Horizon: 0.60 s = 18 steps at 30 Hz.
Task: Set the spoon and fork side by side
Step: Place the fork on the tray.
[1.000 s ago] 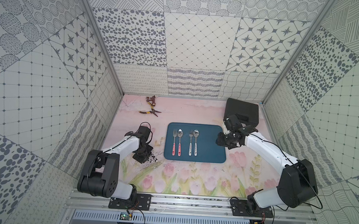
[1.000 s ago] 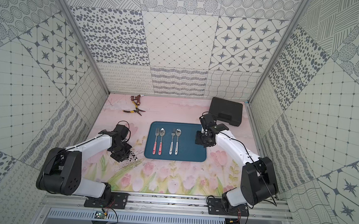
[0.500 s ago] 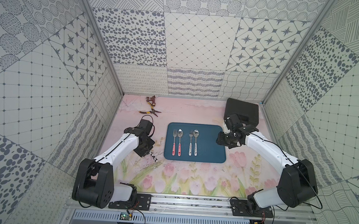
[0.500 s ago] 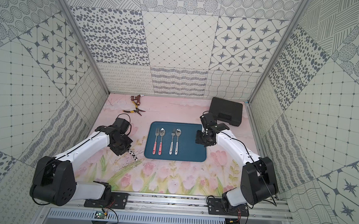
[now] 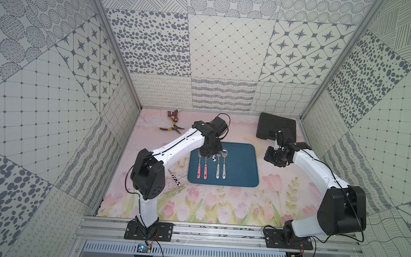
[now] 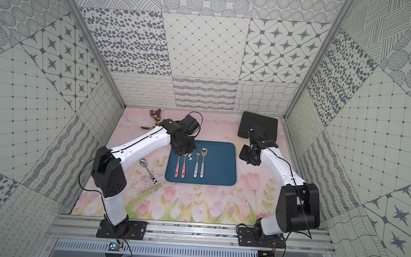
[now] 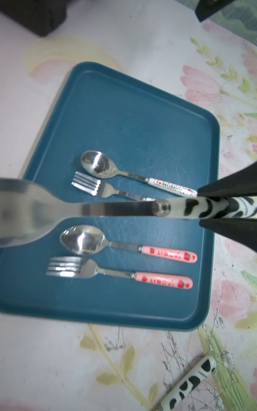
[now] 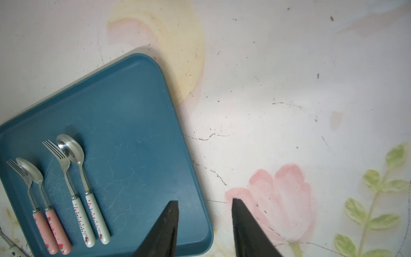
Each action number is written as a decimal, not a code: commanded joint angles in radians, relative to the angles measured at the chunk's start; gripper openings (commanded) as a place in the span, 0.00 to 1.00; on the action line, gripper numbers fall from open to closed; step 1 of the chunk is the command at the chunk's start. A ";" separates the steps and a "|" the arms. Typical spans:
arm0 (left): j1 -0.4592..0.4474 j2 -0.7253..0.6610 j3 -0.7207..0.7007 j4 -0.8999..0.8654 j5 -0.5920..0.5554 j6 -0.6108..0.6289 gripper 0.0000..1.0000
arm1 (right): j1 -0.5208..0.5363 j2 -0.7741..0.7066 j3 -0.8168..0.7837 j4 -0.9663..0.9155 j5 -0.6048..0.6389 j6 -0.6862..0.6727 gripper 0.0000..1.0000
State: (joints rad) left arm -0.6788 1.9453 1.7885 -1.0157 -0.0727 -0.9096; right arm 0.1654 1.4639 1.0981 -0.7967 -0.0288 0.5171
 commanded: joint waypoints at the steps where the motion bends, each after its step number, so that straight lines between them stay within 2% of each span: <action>1: -0.079 0.168 0.173 -0.150 0.086 0.153 0.07 | -0.009 -0.040 -0.019 0.009 0.000 0.009 0.44; 11: -0.168 0.449 0.510 -0.256 0.134 0.203 0.08 | -0.026 -0.063 -0.082 0.037 -0.023 0.016 0.44; 18: -0.168 0.533 0.575 -0.290 0.109 0.168 0.07 | -0.032 -0.082 -0.104 0.046 -0.032 0.015 0.43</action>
State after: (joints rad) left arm -0.8398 2.4336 2.3146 -1.1931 0.0261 -0.7631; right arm 0.1394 1.4170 1.0039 -0.7856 -0.0490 0.5243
